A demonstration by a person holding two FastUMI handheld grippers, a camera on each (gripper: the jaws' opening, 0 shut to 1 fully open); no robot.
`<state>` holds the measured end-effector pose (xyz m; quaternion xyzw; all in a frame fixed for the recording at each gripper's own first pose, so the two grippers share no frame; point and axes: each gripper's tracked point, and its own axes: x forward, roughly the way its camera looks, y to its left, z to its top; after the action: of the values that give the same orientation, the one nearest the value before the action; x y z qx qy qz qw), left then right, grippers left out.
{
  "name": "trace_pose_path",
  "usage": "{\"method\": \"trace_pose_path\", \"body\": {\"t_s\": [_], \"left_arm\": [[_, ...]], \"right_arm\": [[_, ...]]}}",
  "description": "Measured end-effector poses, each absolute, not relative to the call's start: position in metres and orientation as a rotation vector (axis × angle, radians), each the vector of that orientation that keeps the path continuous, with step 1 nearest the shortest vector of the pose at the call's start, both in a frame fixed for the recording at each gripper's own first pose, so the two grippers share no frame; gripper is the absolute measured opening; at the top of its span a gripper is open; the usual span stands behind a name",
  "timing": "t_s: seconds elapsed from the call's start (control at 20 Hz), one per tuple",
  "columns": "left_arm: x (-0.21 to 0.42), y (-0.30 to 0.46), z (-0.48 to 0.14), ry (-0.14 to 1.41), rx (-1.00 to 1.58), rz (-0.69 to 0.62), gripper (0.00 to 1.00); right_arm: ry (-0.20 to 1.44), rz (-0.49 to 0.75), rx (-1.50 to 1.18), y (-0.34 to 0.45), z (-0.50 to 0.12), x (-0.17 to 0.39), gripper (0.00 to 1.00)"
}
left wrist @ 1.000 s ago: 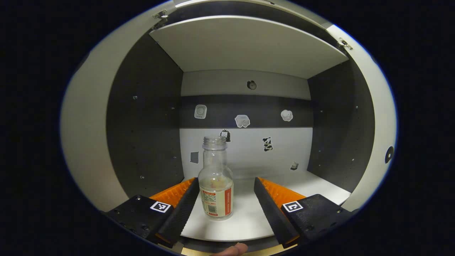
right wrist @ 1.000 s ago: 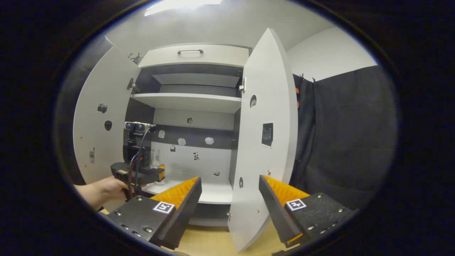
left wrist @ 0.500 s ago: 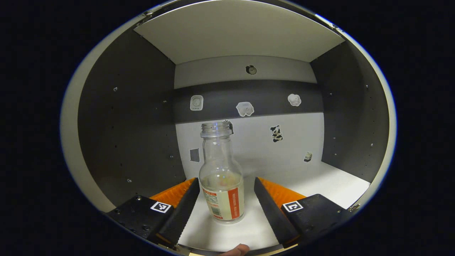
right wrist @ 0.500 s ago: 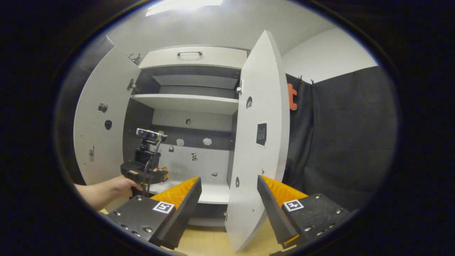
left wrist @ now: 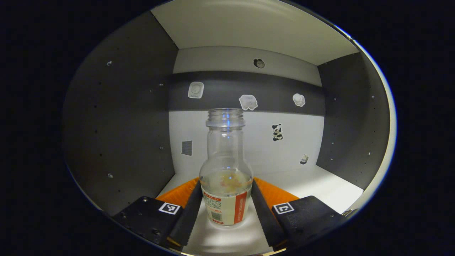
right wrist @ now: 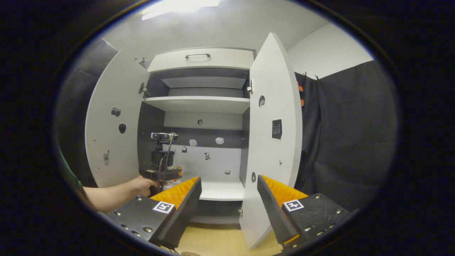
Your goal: Grasp the bottle in the cabinet with the left hand and place it on the coaster, then close the right door with the right hand and the left door with the left hand.
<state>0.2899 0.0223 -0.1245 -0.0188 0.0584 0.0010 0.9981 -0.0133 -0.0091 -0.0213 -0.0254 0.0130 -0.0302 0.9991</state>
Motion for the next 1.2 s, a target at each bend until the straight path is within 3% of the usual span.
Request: {"method": "trace_pose_path", "body": {"t_s": [0.75, 1.2], "left_arm": [[0.013, -0.003, -0.044, 0.035, -0.056, -0.028, 0.79], [-0.096, -0.048, -0.068, 0.036, -0.087, -0.086, 0.79]], "right_arm": [[0.037, 0.014, -0.001, 0.002, -0.016, -0.119, 0.94], [0.060, 0.027, 0.027, -0.010, -0.032, -0.129, 0.96]]}}
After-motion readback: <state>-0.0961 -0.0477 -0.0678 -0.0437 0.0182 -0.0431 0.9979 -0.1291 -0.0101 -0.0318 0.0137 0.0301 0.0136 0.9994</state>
